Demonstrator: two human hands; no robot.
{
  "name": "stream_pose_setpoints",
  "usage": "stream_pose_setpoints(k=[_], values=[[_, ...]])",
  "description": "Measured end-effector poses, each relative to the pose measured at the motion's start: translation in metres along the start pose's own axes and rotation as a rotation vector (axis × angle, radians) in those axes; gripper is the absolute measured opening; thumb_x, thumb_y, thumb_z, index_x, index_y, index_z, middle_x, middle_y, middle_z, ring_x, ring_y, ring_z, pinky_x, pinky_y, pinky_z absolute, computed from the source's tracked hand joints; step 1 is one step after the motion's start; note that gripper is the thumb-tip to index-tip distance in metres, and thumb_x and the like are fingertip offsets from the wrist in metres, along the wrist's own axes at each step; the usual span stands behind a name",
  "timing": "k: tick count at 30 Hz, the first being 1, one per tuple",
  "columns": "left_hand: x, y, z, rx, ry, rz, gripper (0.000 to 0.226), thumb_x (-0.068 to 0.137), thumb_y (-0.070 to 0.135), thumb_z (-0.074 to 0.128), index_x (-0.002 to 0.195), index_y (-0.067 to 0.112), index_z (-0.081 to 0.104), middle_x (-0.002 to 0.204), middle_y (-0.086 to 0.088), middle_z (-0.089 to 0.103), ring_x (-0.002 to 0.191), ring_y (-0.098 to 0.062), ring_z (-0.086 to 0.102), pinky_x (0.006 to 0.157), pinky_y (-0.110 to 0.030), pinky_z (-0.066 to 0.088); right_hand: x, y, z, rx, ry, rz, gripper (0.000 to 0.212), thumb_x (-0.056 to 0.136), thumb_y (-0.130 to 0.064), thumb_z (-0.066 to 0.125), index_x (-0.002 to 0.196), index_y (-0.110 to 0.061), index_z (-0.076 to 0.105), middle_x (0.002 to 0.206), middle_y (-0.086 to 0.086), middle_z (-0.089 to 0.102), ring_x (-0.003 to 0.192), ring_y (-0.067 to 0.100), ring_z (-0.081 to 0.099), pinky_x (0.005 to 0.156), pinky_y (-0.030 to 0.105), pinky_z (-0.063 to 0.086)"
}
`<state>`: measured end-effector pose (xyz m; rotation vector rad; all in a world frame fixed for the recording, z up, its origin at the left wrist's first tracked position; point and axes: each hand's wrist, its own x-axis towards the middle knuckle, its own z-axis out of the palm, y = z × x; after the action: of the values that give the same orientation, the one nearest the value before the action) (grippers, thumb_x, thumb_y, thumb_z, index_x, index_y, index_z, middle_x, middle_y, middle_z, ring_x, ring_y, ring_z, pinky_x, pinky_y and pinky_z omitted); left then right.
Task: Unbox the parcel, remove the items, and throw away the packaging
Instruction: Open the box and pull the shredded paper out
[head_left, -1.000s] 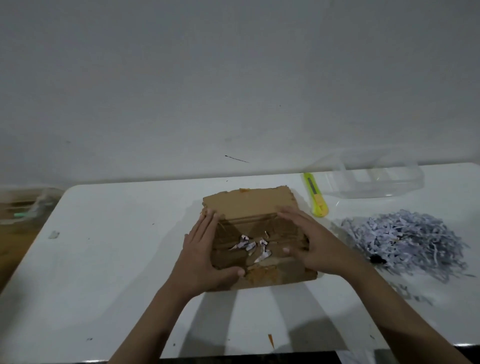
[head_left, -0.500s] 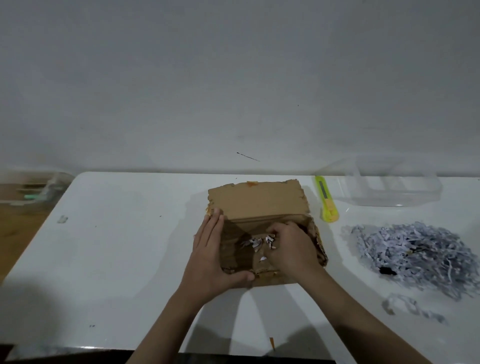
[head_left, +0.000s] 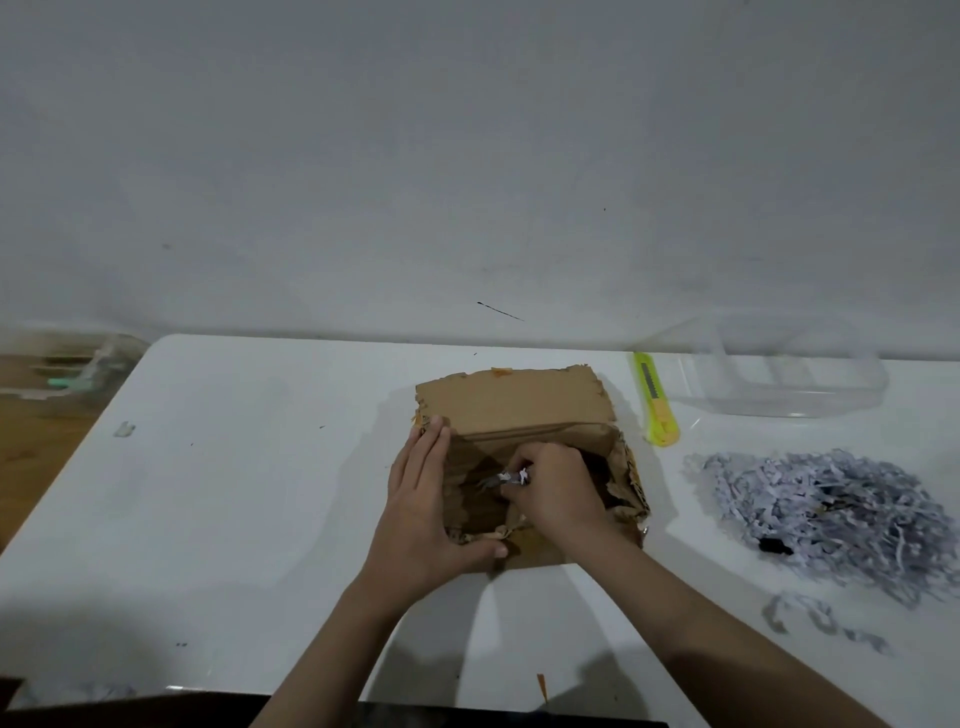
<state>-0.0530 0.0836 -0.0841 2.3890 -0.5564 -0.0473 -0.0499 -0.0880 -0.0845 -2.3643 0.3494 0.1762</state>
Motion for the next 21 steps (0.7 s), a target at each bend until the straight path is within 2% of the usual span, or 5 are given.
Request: stream_pose_setpoints(k=[3,6,11,17,21], values=[[0.000,0.001,0.001,0.002,0.010,0.001,0.125,0.054,0.069,0.074,0.150,0.016,0.014,0.158,0.008,0.009,0.144,-0.006,-0.005,0.113,-0.024,0.008,0.003,0.003,-0.001,0.034,-0.028,-0.011,0.001,0.080,-0.015,0.072,0.080,-0.015,0.072,0.082,0.003,0.068,0.075,0.015,0.062,0.068,0.030,0.052],[0.000,0.001,0.001,-0.002,0.018,0.001,0.126,0.053,0.069,0.075,0.150,0.016,0.013,0.158,0.008,0.008,0.144,-0.005,-0.005,0.113,-0.022,0.007,0.004,0.004,-0.004,0.055,-0.039,-0.016,0.005,0.080,-0.012,0.072,0.078,-0.008,0.074,0.078,0.004,0.067,0.070,0.014,0.061,0.064,0.025,0.049],[-0.002,0.000,0.000,-0.019,0.010,-0.006,0.130,0.051,0.067,0.078,0.150,0.019,0.010,0.158,0.012,0.004,0.144,-0.003,-0.008,0.113,-0.025,0.008,-0.001,0.004,-0.011,0.154,-0.024,0.004,0.004,0.078,-0.007,0.074,0.075,-0.007,0.076,0.066,0.002,0.064,0.056,0.006,0.058,0.049,0.014,0.045],[-0.003,-0.002,-0.002,-0.045,-0.002,0.001,0.130,0.050,0.067,0.078,0.150,0.020,0.010,0.157,0.015,0.003,0.143,-0.003,-0.007,0.114,-0.027,0.010,-0.018,0.002,-0.045,0.466,0.146,-0.011,0.018,0.069,-0.007,0.081,0.065,-0.023,0.074,0.061,-0.013,0.070,0.058,-0.002,0.066,0.054,0.009,0.047],[-0.003,-0.004,-0.003,-0.058,0.005,0.017,0.129,0.050,0.071,0.075,0.150,0.019,0.012,0.157,0.015,0.004,0.144,-0.004,-0.005,0.115,-0.031,0.011,-0.033,0.013,-0.083,0.592,0.303,-0.012,0.017,0.068,-0.004,0.081,0.068,-0.020,0.074,0.060,-0.013,0.072,0.059,0.002,0.067,0.056,0.010,0.050]])
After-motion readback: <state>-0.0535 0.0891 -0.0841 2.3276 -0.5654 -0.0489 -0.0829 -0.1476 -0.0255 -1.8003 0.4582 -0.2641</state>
